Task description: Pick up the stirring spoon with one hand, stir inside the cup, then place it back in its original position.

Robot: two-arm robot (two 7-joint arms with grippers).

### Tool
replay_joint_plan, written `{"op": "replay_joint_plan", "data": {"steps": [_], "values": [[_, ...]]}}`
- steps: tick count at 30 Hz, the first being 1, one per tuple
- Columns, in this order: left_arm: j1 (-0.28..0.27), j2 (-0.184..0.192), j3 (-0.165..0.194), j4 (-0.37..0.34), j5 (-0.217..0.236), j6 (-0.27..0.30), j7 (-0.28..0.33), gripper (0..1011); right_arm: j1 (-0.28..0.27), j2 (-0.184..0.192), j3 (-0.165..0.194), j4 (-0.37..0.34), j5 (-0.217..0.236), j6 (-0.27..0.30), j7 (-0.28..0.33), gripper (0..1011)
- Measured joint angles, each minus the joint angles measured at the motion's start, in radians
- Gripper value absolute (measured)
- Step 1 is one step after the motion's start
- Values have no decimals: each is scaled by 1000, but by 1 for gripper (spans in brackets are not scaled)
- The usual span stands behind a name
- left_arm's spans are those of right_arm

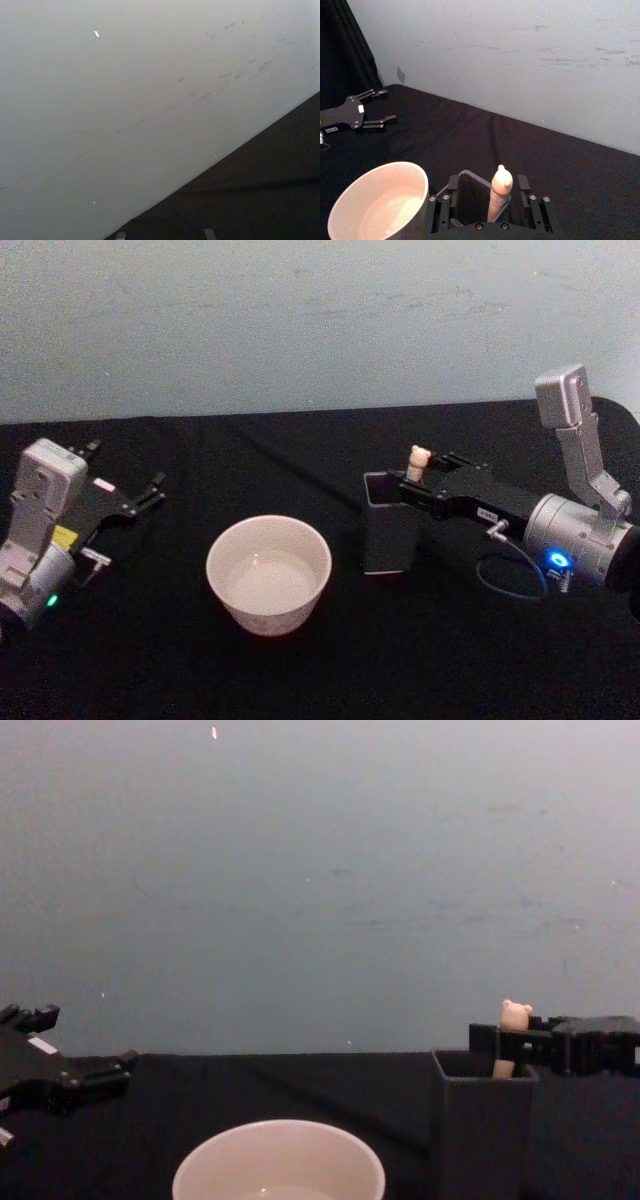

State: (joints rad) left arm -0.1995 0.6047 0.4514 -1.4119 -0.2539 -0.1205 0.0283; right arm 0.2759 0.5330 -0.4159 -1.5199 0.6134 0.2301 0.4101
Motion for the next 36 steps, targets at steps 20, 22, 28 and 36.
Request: {"op": "replay_joint_plan", "data": {"steps": [20, 22, 28, 36], "values": [[0, 0, 0, 0, 0, 0, 0, 1001, -18, -33, 34, -17, -11, -49, -67, 1002], [0, 0, 0, 0, 0, 0, 0, 1001, -23, -49, 49, -21, -16, -70, -88, 1002], [0, 0, 0, 0, 0, 0, 0, 1001, -32, -94, 105, -23, -33, -133, -152, 1002], [0, 0, 0, 0, 0, 0, 0, 1001, -48, -123, 137, 11, -96, -169, -229, 1002]]}}
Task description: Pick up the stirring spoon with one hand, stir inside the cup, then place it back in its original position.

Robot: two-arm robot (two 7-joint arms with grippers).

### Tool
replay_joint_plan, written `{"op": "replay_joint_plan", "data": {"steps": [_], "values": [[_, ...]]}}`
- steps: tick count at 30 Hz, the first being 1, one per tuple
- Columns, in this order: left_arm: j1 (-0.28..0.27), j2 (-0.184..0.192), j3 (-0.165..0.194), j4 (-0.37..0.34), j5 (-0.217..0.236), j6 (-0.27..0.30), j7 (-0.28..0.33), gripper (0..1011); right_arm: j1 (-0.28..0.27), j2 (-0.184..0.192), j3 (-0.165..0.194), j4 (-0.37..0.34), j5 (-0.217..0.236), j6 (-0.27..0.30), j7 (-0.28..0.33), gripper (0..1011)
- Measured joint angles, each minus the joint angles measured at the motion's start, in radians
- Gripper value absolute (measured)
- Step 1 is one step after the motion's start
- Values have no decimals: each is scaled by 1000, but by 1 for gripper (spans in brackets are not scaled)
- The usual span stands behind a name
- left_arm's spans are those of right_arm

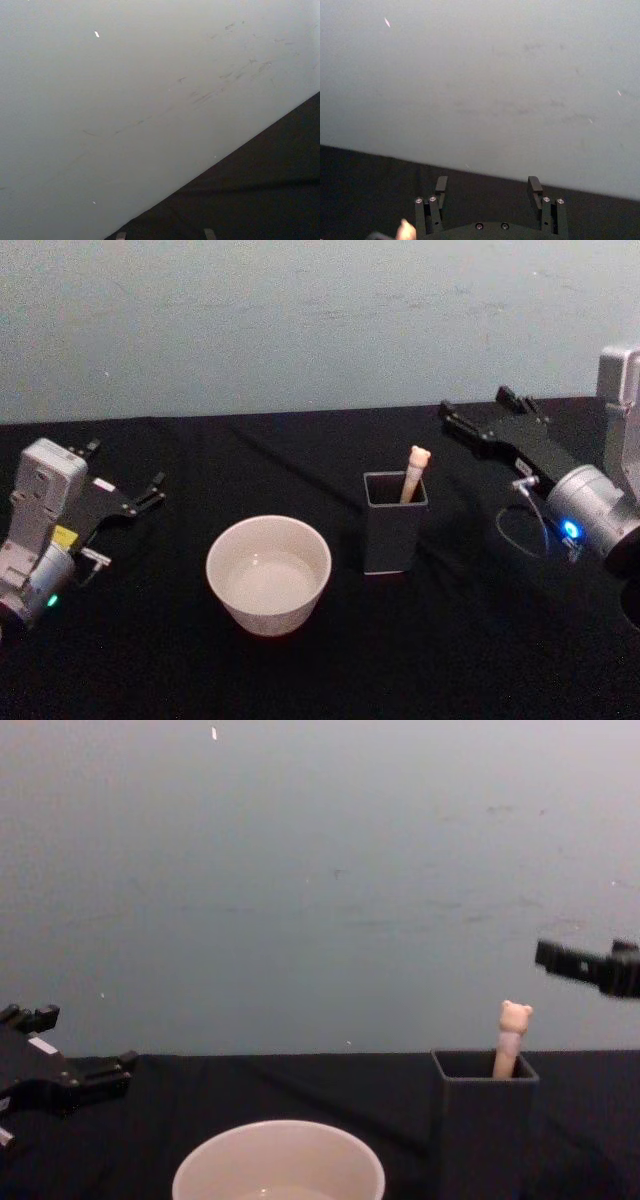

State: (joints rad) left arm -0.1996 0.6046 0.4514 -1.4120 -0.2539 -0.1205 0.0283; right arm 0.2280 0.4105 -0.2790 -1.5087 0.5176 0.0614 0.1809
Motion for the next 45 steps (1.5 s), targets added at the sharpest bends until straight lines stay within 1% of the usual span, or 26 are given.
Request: {"op": "replay_joint_plan", "data": {"steps": [1, 4, 5, 7, 8, 9, 11, 14, 17, 23, 45], "values": [[0, 0, 0, 0, 0, 0, 0, 1001, -4, -3, -1, 15, -15, -2, -8, 1002], [0, 0, 0, 0, 0, 0, 0, 1001, -13, -12, -6, 44, -41, -3, -23, 1002], [0, 0, 0, 0, 0, 0, 0, 1001, -13, -12, -6, 44, -41, -3, -23, 1002], [0, 0, 0, 0, 0, 0, 0, 1001, -26, -23, -16, 73, -76, -17, -39, 1002], [0, 0, 0, 0, 0, 0, 0, 1001, -26, -23, -16, 73, -76, -17, -39, 1002], [0, 0, 0, 0, 0, 0, 0, 1001, -32, -28, -22, 85, -97, -28, -48, 1002], [0, 0, 0, 0, 0, 0, 0, 1002, -40, -34, -28, 104, -122, -41, -58, 1002], [0, 0, 0, 0, 0, 0, 0, 1001, -46, -43, -34, 125, -148, -53, -68, 1002], [0, 0, 0, 0, 0, 0, 0, 1001, -47, -51, -34, 144, -164, -59, -71, 1002], [0, 0, 0, 0, 0, 0, 0, 1001, -43, -65, -19, 161, -176, -60, -77, 1002], [0, 0, 0, 0, 0, 0, 0, 1001, -42, -60, -23, 156, -173, -58, -74, 1002]]}}
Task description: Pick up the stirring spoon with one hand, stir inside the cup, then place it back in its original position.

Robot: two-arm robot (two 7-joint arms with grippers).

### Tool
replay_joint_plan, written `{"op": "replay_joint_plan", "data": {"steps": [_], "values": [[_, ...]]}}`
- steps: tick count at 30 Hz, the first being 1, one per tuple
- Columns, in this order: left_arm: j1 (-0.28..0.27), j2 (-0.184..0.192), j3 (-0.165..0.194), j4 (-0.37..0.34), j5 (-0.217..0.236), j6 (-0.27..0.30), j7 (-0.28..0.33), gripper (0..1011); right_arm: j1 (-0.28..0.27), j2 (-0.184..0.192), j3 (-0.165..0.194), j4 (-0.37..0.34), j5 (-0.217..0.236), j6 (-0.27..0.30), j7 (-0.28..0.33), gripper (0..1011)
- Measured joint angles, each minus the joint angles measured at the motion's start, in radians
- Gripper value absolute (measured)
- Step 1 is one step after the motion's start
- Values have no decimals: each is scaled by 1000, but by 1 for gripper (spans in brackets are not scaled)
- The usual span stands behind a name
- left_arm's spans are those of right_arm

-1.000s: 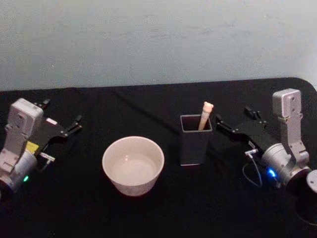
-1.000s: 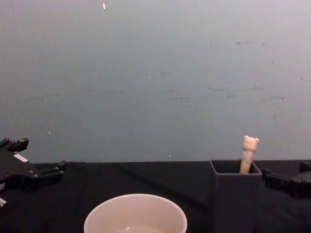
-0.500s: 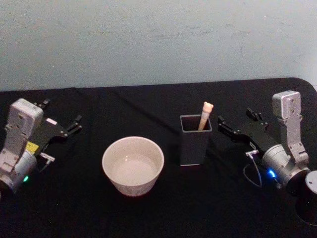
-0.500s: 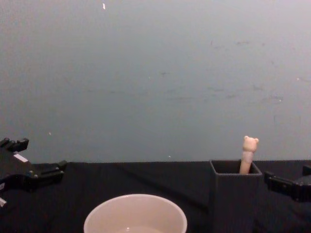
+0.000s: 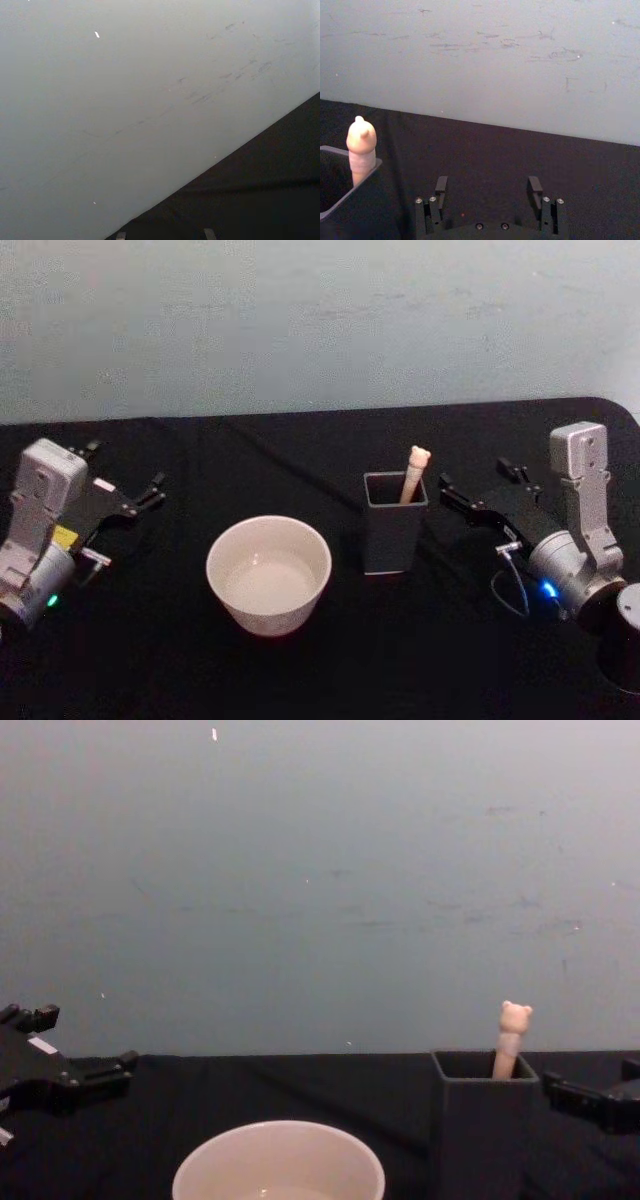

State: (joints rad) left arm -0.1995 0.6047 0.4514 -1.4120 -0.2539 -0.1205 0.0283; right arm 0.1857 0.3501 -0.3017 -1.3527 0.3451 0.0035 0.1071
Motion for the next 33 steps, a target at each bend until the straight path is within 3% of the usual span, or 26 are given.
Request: {"op": "replay_joint_plan", "data": {"steps": [33], "values": [[0, 0, 0, 0, 0, 0, 0, 1001, 0, 1, -1, -2, 2, 0, 1, 1002]]}}
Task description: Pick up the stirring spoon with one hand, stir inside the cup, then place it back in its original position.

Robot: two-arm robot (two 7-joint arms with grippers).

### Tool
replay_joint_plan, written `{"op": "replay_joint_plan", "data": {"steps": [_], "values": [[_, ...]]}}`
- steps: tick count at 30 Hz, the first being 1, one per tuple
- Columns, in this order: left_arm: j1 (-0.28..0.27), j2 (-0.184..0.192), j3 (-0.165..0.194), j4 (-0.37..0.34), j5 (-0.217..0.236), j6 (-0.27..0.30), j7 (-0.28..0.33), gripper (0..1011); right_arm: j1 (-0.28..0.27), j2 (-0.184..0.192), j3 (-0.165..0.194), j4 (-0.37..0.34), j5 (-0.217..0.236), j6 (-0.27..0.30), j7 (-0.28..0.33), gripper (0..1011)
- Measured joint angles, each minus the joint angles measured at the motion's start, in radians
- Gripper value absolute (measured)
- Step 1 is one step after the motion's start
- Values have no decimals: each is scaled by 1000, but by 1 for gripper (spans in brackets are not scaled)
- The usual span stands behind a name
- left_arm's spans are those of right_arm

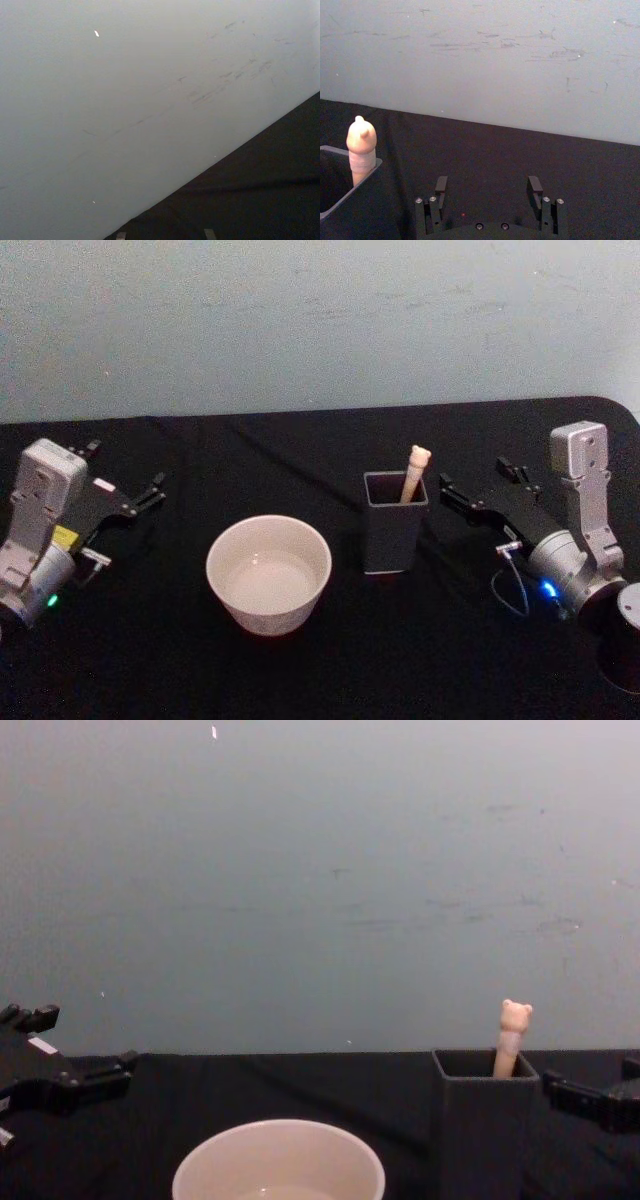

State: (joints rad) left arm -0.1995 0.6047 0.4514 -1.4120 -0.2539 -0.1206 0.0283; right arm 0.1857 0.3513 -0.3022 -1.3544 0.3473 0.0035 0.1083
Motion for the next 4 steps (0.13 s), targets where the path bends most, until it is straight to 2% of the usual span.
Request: {"op": "replay_joint_plan", "data": {"steps": [4], "values": [[0, 0, 0, 0, 0, 0, 0, 1001, 0, 0, 0, 0, 0, 0, 0, 1002]]}}
